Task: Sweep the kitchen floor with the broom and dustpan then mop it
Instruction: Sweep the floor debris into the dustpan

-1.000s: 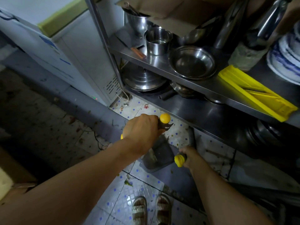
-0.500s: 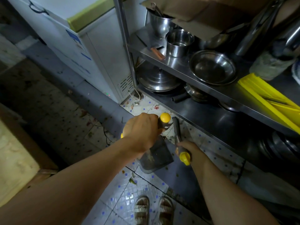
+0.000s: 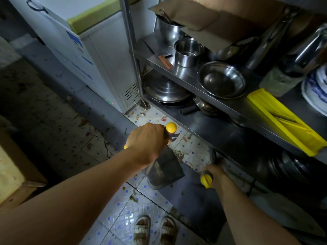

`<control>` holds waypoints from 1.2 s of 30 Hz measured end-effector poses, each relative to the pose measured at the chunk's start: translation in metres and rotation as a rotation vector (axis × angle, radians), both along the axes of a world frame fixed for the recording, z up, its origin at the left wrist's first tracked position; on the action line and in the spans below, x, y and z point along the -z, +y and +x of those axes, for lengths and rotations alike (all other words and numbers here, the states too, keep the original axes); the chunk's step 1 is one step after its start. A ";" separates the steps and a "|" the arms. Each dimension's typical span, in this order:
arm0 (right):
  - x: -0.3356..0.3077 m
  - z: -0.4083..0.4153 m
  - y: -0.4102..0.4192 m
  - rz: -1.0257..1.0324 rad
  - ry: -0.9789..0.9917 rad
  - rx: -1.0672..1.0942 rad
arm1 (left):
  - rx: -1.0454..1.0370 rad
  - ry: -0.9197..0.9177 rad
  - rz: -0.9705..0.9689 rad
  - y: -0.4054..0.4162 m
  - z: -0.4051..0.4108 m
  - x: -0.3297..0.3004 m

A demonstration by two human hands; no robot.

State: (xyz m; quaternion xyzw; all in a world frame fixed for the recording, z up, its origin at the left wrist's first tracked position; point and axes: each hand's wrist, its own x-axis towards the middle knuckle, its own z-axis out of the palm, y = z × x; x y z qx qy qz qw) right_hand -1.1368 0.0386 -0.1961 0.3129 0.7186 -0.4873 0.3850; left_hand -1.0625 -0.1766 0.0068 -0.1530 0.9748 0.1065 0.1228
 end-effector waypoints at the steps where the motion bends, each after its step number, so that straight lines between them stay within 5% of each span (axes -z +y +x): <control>1: 0.007 -0.004 0.001 0.001 0.004 0.008 | -0.006 -0.001 -0.003 0.001 -0.001 0.001; 36: 0.034 -0.043 -0.252 -0.225 -0.091 -0.097 | -0.190 -0.042 -0.051 -0.159 -0.006 0.006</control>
